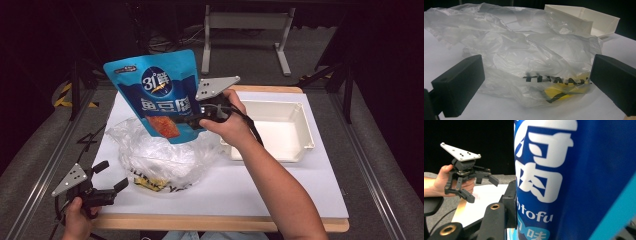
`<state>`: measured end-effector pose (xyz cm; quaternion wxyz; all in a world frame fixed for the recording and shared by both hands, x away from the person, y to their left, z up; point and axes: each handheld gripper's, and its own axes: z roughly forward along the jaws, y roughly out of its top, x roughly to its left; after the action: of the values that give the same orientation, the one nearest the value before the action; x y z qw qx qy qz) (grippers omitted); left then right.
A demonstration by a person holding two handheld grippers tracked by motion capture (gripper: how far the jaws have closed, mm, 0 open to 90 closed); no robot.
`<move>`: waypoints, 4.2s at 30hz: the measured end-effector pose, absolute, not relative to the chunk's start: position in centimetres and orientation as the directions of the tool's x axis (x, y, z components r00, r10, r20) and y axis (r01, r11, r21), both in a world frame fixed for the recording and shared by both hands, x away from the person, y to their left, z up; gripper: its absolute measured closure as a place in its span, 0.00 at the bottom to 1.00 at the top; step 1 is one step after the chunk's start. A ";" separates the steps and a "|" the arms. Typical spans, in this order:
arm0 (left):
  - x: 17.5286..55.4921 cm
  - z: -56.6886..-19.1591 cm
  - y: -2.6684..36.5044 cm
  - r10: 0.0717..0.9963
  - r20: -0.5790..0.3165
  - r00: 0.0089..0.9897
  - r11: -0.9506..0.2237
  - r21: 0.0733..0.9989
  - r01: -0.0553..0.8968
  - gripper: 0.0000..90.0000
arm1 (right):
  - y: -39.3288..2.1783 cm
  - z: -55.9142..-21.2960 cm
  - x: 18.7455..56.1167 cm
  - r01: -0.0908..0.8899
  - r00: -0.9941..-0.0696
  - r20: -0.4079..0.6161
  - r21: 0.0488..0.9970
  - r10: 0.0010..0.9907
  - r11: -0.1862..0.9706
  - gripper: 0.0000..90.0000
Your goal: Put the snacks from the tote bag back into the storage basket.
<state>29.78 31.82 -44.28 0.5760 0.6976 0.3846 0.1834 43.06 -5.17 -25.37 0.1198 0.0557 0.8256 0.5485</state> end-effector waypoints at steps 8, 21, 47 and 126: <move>29.8 -44.3 31.7 0.750 -0.185 0.636 -0.038 0.947 0.320 0.00 | -8.4 -24.9 43.2 -0.024 -0.949 -0.143 0.921 0.280 0.390 0.61; 29.7 -44.3 31.8 0.751 -0.186 0.633 -0.037 0.946 0.321 0.00 | -13.7 -24.1 43.5 0.008 -0.912 -0.150 0.925 0.382 0.381 0.61; 29.8 -44.3 31.7 0.760 -0.183 0.624 -0.043 0.943 0.329 0.00 | -22.4 -23.6 44.8 0.102 -0.821 -0.125 0.928 0.557 0.359 0.61; 30.0 -44.5 31.7 0.766 -0.185 0.616 -0.048 0.939 0.342 0.00 | -27.1 -34.6 48.2 0.317 -0.789 -0.047 0.823 0.613 0.471 0.58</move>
<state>29.95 31.66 -44.51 0.5649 0.6991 0.3961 0.1876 48.20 -27.10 -34.60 0.1707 0.2768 0.8406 0.4332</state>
